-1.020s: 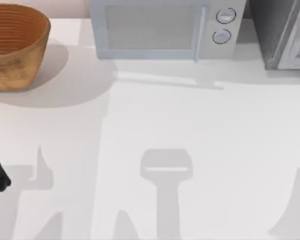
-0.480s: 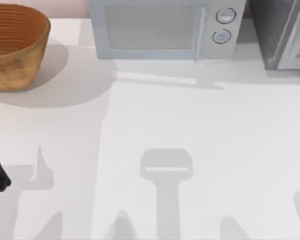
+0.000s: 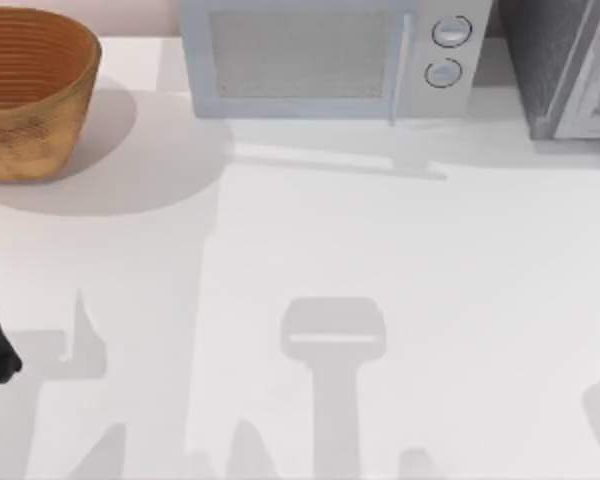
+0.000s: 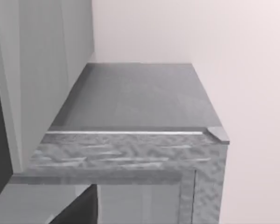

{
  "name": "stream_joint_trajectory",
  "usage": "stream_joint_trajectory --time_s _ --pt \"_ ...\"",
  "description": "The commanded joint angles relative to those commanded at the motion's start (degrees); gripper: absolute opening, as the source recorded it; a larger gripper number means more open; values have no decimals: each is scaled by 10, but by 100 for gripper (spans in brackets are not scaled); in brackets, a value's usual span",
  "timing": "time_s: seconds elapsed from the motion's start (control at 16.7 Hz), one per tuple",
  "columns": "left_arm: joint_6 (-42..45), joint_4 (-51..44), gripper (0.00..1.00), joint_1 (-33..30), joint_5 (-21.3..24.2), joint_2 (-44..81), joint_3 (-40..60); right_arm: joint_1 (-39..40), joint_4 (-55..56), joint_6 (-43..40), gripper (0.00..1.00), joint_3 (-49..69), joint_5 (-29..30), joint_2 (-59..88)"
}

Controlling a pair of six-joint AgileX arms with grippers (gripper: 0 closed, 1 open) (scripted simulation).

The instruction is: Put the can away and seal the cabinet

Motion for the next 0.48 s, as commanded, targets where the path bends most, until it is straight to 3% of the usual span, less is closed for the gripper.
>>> stream_joint_trajectory --time_s 0.24,0.48 --pt "0 0 100 0 0 0 0 57 -1 1 100 0 51 -3" --pt "0 0 100 0 0 0 0 184 -3 2 100 -1 174 -10"
